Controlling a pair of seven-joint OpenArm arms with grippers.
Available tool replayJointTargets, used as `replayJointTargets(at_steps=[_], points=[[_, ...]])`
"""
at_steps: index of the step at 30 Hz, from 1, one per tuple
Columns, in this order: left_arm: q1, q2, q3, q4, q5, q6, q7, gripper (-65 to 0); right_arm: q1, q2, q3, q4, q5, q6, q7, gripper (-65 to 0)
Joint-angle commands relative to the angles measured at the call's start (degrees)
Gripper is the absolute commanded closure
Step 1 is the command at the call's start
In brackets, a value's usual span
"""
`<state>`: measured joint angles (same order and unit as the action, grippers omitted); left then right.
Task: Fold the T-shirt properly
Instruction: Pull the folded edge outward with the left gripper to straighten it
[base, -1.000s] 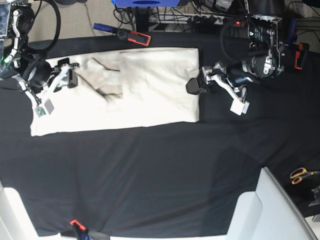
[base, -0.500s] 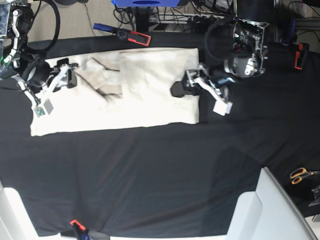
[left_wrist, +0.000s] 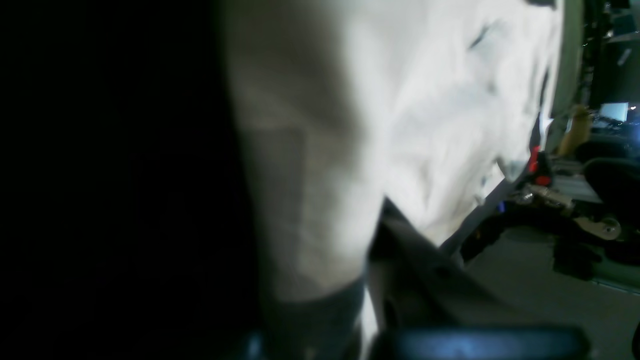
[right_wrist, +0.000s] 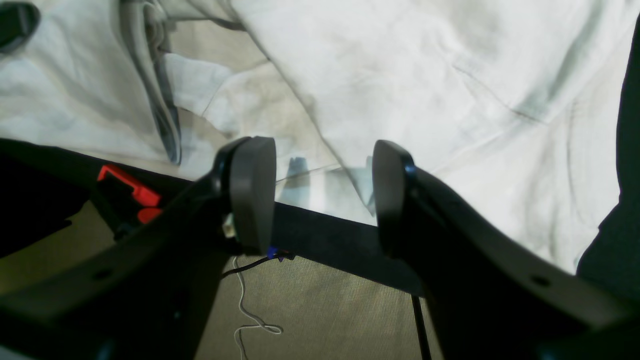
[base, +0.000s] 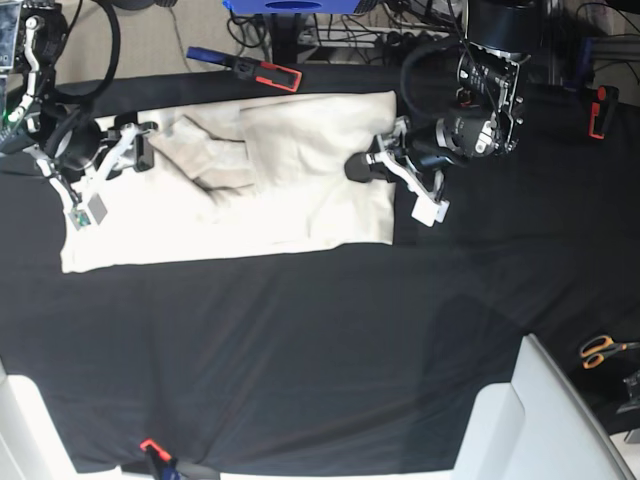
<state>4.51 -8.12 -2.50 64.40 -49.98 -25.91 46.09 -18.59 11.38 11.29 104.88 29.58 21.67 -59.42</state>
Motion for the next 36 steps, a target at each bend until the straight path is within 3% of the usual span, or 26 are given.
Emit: replayJointTargets(at_steps=[1,5,10,22,32,36], points=[[-0.6,-0.5,0.0,0.6,-0.8,-0.5,0.1,0.0,0.4,0.6,0.4,0.7,0.7,0.3,0.9,-28.7],[-2.4,-1.5,0.3,0.5,1.5,2.2,-0.4,0.0,0.4,0.6,0.4,0.7,0.7,0.3,0.9,-28.7],[-3.2,-1.7,0.0,0.8,6.9,2.5,-0.2,0.0,0.3,0.6,0.4,0.7,0.7,0.3,0.9,-28.7],[-3.4,-6.9,-0.1,1.0,6.8,2.5,-0.4,0.0,0.5,0.4,0.4,0.7,0.7,0.3,0.9,-28.7],[-3.3,-8.3,-3.5,1.1,7.3,2.5,-0.2,0.0,0.6,0.3,0.4,0.7,0.7,0.3,1.2,-28.7],[-3.0,-7.9,-3.4,1.1,7.3,2.5,-0.2,0.0,0.5,0.3,0.4,0.2,0.9,0.3,3.6,-28.7]])
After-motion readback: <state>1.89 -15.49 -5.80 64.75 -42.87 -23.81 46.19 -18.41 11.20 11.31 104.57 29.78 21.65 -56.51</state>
